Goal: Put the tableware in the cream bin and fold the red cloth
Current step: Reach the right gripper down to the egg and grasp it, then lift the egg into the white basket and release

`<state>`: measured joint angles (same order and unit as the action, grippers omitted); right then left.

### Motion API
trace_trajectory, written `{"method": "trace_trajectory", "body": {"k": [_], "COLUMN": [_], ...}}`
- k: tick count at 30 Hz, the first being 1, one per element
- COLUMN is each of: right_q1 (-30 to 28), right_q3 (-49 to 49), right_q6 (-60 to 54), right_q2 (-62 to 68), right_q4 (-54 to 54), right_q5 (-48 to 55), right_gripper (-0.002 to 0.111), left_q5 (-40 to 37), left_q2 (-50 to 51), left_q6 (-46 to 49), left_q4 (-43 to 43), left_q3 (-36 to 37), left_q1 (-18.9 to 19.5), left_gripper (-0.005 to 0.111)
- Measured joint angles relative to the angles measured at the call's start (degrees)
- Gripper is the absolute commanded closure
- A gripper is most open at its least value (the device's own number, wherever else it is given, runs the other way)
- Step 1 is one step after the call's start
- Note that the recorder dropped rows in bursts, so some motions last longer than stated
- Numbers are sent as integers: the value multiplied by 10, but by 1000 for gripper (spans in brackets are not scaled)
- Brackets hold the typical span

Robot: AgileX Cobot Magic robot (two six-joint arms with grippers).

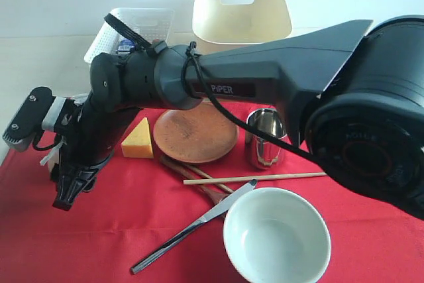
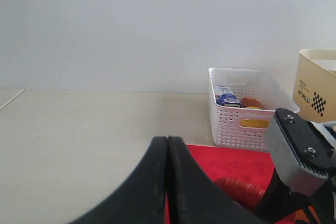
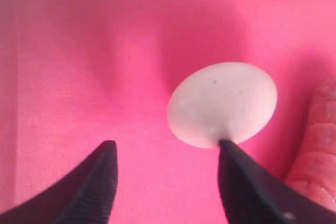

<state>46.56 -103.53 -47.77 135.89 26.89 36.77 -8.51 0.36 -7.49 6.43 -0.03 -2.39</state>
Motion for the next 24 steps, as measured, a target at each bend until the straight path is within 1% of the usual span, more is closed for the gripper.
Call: {"method": "trace_trajectory", "body": {"k": [4,6,8,11,13,20,24], "right_q1": [0,0,0,0,0,0,0], "right_q3": [0,0,0,0,0,0,0], "right_q6": [-2,-2,-2,-2,-2,-3,-25], "right_q2": [1,1,1,1,1,6,29], "right_q4": [40,67,90,97,100,109,117], "right_q5": [-20,-38,-61,-93,-105,-117,-123], "right_gripper": [59,57,51,39,35,35,38], "left_q5": [0,0,0,0,0,0,0], "left_q2": [0,0,0,0,0,0,0], "left_q6": [0,0,0,0,0,0,0], "left_q4": [0,0,0,0,0,0,0], "left_q3": [0,0,0,0,0,0,0], "left_q1": [0,0,0,0,0,0,0], "left_gripper": [105,105,105,105,105,105,105]}}
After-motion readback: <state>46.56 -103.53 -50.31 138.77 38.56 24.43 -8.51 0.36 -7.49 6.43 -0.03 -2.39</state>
